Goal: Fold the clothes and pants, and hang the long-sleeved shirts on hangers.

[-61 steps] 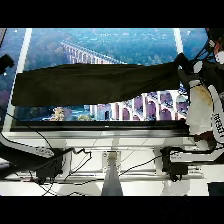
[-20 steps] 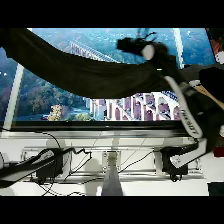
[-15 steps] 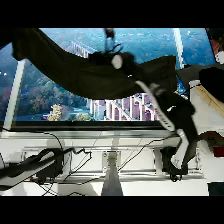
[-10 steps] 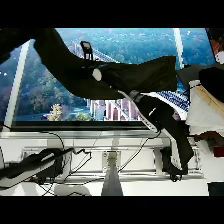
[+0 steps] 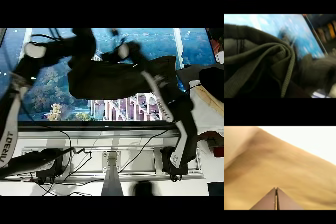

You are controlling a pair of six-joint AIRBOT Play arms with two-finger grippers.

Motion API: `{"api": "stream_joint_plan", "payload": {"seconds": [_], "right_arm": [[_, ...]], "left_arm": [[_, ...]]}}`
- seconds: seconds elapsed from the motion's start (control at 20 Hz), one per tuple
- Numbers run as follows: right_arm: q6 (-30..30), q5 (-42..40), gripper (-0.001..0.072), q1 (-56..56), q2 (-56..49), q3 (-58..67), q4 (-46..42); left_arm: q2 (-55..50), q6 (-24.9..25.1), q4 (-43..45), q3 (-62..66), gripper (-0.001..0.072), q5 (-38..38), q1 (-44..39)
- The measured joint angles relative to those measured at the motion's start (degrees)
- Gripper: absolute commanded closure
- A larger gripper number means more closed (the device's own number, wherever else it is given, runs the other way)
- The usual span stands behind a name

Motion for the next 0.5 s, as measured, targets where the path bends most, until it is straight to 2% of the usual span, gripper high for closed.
{"api": "stream_joint_plan", "payload": {"seconds": [0.05,0.1,0.3,0.5], "right_arm": [[-0.04,3.10,0.0680,-3.67,1.40,0.00,-1.05],[-0.09,6.60,0.0680,-7.56,2.73,-0.02,-1.92],[-1.36,18.23,0.0680,-19.78,6.56,-0.35,-2.91],[-7.50,26.12,0.0680,-26.40,7.91,-2.27,-2.93]], "left_arm": [[-1.33,0.00,-0.37,0.00,0.0147,0.48,-2.29],[-2.67,-0.02,-0.66,0.00,0.0012,0.85,-4.59],[-4.37,0.15,2.21,0.00,0.0005,1.27,-8.22],[-1.64,0.13,10.86,0.00,0.0013,-4.70,0.24]]}}
